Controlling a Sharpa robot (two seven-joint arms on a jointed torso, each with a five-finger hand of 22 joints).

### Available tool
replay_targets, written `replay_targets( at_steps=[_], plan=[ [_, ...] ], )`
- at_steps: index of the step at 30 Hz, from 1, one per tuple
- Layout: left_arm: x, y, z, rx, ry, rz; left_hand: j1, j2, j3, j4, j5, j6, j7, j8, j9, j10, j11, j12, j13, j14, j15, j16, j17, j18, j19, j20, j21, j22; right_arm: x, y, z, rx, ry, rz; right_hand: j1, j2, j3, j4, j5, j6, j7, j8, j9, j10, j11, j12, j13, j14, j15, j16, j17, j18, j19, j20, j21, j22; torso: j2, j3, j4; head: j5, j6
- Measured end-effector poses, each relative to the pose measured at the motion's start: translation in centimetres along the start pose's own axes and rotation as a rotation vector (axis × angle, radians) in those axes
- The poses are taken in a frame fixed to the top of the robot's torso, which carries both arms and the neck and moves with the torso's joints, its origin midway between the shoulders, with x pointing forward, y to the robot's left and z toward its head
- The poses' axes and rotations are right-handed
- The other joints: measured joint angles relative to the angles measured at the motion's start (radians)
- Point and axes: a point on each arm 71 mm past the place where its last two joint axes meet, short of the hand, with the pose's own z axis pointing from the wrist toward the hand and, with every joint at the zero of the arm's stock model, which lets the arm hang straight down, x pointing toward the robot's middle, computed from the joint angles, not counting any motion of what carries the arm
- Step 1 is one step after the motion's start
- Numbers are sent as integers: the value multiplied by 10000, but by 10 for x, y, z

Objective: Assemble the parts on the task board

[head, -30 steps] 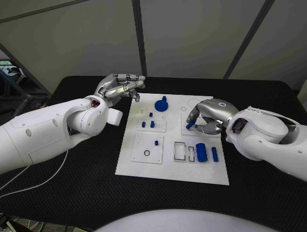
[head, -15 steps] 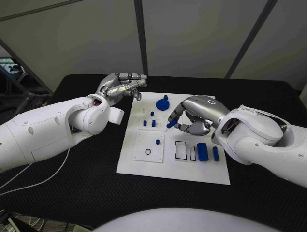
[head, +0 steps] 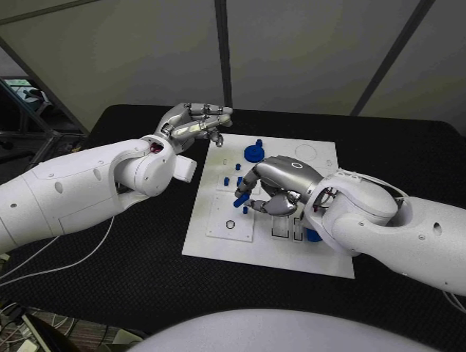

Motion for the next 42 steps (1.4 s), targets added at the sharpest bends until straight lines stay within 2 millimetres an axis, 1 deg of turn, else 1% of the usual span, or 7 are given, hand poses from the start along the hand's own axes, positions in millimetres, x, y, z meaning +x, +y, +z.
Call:
replay_targets(
  at_steps=[3,9,15,23,35,42],
  plan=[
    [0,0,0,0,1,-1,0,0,0,0,0,0,0,0,0,1,0,0,0,0,0,0,0,0,0,0,0,0,9,3,4,-103,240,43,0,0,0,0,2,0,0,-1,-3,0,0,-1,0,0,0,0,0,0,0,0,0,0,0,1,-24,75,-32],
    [2,1,1,-1,56,-28,0,0,0,0,0,0,0,0,1,0,0,0,-1,0,0,0,1,0,0,0,0,0,22,8,10,-281,657,9,0,0,-2,1,41,-3,-1,-22,0,0,0,-40,-4,0,0,0,-11,0,0,0,0,-1,1,12,-27,126,-76],
    [2,1,2,-4,62,-31,0,0,0,0,0,1,0,0,1,1,0,0,-1,0,0,0,1,1,0,0,0,1,27,8,13,-340,778,-179,0,0,-5,3,41,-5,-3,-51,3,0,0,-43,-3,0,0,0,-11,0,0,0,0,-2,2,20,-27,172,-105],
    [3,1,2,-7,70,-36,0,0,0,0,0,0,0,0,-8,1,0,0,7,0,0,0,1,0,0,0,0,1,30,8,16,-341,951,-401,-1,-1,-7,5,41,-30,0,-60,2,0,0,-49,3,0,0,-1,-22,0,0,0,0,-2,8,22,-28,211,-146],
    [3,1,3,-11,72,-40,0,0,0,0,0,1,-1,0,-7,2,1,0,5,0,0,0,2,0,0,0,0,2,35,8,19,-285,1356,-764,-3,-4,-9,7,35,-45,-11,-47,-7,-2,1,-30,10,0,1,-1,-47,0,0,0,0,-3,8,23,-30,229,-175],
    [3,1,3,-12,73,-41,0,0,0,0,0,1,-1,0,-6,2,1,0,5,0,0,0,2,0,0,0,0,2,38,7,19,-235,1556,-920,-4,-5,-19,16,32,-56,-20,-48,-14,-4,3,-33,9,0,0,-1,-46,0,0,0,0,-4,8,17,-31,222,-197]
  ],
)
